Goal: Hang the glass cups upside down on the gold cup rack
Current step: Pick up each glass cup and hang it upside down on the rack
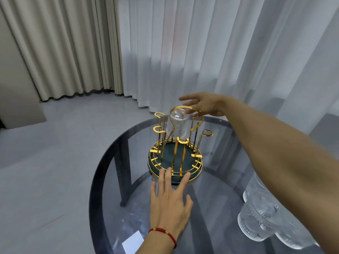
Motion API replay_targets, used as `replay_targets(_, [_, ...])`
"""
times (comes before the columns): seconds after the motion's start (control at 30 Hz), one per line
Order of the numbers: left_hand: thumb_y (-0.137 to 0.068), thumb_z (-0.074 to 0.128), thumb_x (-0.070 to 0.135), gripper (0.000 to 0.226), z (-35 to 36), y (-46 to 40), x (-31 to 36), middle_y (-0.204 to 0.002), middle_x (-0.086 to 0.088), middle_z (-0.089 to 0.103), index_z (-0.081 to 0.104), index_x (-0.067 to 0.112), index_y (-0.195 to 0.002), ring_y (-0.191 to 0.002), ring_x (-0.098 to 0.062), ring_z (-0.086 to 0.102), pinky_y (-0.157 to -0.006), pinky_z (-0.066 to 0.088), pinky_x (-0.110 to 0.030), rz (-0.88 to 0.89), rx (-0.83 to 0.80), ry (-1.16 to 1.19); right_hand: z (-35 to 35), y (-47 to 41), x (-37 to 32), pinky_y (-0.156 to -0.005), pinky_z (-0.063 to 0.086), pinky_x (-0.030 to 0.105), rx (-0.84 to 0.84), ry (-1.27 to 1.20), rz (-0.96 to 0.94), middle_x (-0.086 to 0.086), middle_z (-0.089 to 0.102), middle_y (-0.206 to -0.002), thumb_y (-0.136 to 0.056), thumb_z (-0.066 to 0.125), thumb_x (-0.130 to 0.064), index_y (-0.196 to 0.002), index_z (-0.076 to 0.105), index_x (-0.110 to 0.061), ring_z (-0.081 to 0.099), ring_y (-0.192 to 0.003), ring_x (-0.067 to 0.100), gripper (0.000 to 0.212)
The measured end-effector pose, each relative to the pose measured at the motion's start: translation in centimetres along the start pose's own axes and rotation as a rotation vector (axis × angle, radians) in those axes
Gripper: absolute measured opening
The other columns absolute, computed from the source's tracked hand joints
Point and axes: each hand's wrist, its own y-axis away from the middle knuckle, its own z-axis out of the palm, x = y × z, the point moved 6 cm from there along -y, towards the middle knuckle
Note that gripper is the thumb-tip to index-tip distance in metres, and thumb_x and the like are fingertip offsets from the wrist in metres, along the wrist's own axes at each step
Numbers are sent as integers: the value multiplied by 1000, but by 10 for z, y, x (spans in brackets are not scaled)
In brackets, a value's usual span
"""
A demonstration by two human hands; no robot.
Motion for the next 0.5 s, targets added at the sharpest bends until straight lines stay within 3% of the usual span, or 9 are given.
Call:
replay_targets(0.17, [-96, 40, 52, 63, -5, -2, 1, -166, -10, 7, 11, 49, -152, -152, -29, -8, -120, 15, -53, 13, -10, -15, -23, 95, 17, -98, 57, 39, 462, 150, -71, 9, 72, -121, -94, 62, -10, -125, 71, -16, 68, -110, 22, 33])
replay_targets(0.3, [-93, 52, 42, 67, -17, 1, 15, -164, -15, 11, 22, 38, -154, -151, -33, -2, -117, 22, -56, -16, -57, -1, 2, 207, 47, -84, 54, 22, 618, 211, -76, -7, 77, -94, -88, 64, -14, -106, 79, -19, 69, -86, 0, 24])
replay_targets(0.33, [-92, 55, 39, 67, -22, 1, 20, -162, -17, 16, 27, 34, -153, -150, -34, 3, -114, 28, -55, -26, -59, 1, 12, 232, 57, -85, 53, 21, 631, 225, -60, -9, 76, -95, -88, 65, -17, -105, 78, -20, 69, -87, -1, 22])
replay_targets(0.4, [-89, 60, 32, 61, -38, 0, 29, -153, -18, 33, 41, 24, -147, -144, -35, 19, -104, 41, -52, -8, -8, 11, 36, 274, 78, -95, 53, 32, 644, 304, 13, -6, 75, -105, -89, 67, -27, -109, 76, -22, 67, -100, 9, 22])
replay_targets(0.5, [-87, 64, 16, 41, -60, 1, 43, -124, -13, 59, 61, 13, -128, -121, -28, 44, -96, 47, -43, 83, 130, 207, 69, 310, 104, -105, 42, 44, 663, 490, 205, -3, 66, -122, -89, 61, -54, -123, 66, -25, 55, -119, 22, 45])
